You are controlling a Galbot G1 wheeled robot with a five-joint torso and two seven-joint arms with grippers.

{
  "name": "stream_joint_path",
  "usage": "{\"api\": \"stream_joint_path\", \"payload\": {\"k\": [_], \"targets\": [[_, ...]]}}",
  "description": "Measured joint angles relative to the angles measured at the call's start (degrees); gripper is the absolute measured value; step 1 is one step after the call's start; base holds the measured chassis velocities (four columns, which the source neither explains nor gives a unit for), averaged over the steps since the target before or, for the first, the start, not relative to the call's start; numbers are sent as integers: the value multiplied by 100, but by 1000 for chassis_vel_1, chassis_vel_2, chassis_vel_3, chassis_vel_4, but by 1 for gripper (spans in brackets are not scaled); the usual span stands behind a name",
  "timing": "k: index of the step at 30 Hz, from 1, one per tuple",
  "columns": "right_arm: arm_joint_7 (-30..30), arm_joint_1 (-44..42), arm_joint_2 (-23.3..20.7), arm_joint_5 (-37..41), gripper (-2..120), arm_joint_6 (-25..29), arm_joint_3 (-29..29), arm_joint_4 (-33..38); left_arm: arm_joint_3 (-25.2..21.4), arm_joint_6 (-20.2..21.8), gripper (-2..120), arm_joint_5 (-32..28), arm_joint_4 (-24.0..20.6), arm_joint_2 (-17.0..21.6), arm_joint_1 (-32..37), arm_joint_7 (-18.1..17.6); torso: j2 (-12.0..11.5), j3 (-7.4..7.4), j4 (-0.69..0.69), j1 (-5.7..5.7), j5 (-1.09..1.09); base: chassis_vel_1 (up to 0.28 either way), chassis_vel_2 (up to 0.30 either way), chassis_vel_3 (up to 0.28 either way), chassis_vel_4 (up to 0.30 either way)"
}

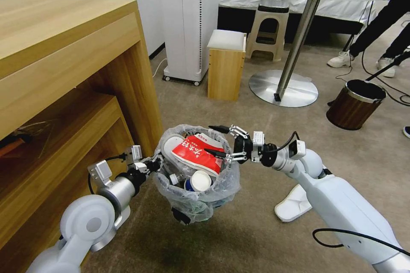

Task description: Pick up the trash bin and place the garbage on the floor into it.

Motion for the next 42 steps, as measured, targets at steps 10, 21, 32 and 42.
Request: {"api": "stream_joint_path", "payload": {"k": [10,21,32,42], "targets": [[1250,-94,-113,489,100,83,413,313,-53,-45,3,94,43,20,88,-36,0,0,0,0,0,0,0,0,0],[3845,-572,-279,98,100,164,1051,381,-262,-49,3,63,-36,51,183,-72,0,0,1,0,1,0,0,0,0],[3683,-813,-261,113,100,432,1579,-67,-318,-62,3,71,-124,42,275,-56,0,0,0,0,1,0,0,0,0],[3639,-856,-214,102,100,484,1629,-237,-335,-72,3,81,-151,41,289,-36,0,0,0,0,0,0,0,0,0]]}}
